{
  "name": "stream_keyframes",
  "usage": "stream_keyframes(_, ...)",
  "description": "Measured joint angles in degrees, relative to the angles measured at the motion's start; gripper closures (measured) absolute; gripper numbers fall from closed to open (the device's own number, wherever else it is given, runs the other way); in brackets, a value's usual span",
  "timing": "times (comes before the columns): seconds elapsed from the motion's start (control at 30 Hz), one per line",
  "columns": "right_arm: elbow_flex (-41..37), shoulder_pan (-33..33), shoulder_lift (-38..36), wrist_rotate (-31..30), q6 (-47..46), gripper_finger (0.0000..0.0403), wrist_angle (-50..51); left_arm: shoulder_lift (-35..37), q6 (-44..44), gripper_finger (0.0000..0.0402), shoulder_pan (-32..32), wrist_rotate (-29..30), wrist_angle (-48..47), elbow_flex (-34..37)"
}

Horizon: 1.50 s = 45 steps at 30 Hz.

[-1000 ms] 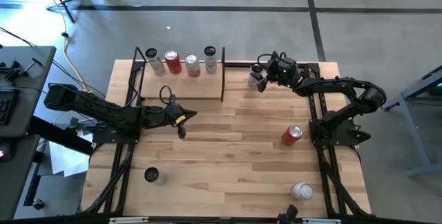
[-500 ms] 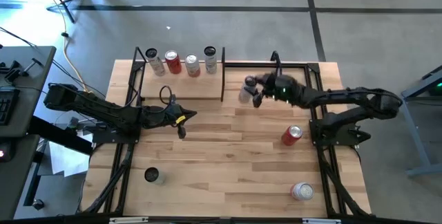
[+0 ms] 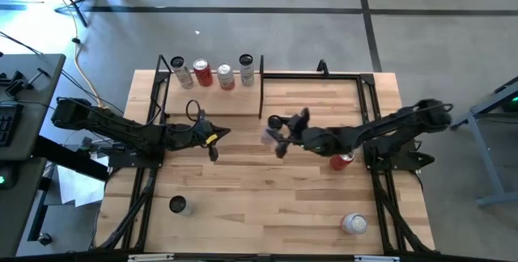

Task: Place canned beverage on shelf
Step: Put the white-pink soda can on the shelf aligned with the other white-pink soda can

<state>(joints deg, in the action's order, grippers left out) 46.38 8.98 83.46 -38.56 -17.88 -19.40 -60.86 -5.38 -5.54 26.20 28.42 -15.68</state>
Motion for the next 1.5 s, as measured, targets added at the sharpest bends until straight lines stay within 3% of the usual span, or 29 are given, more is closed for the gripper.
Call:
stream_keyframes(0.1, 7.1, -1.2, 6.5, -0.8, 0.1, 0.0169, 2.1, 0.0, -0.5, 0.0401, 0.0, 0.0, 0.2, 0.0)
stream_keyframes(0.37, 24.6, -5.4, 20.0, 4.8, 6.1, 0.0169, 7.5, 3.1, 0.0, 0.0401, -2.6, -2.0, -7.2, 0.0)
stream_keyframes(0.6, 33.0, -8.8, 25.5, 11.1, 8.4, 0.0169, 9.5, 16.9, -0.4, 0.0402, -5.3, 0.5, -18.3, 0.0)
stream_keyframes(0.9, 47.1, -12.9, 32.4, 12.2, 14.0, 0.0169, 16.9, 30.4, -1.5, 0.0402, -8.7, 5.2, -27.8, 0.0)
stream_keyframes(1.17, 57.8, -18.3, 42.4, 17.8, 16.5, 0.0169, 17.9, 32.4, -1.5, 0.0402, -11.3, 7.6, -30.6, 0.0)
stream_keyframes(1.5, 73.9, -20.2, 53.6, 22.1, 16.9, 0.0169, 20.8, 32.4, -1.5, 0.0401, -12.7, 7.8, -30.6, 0.0)
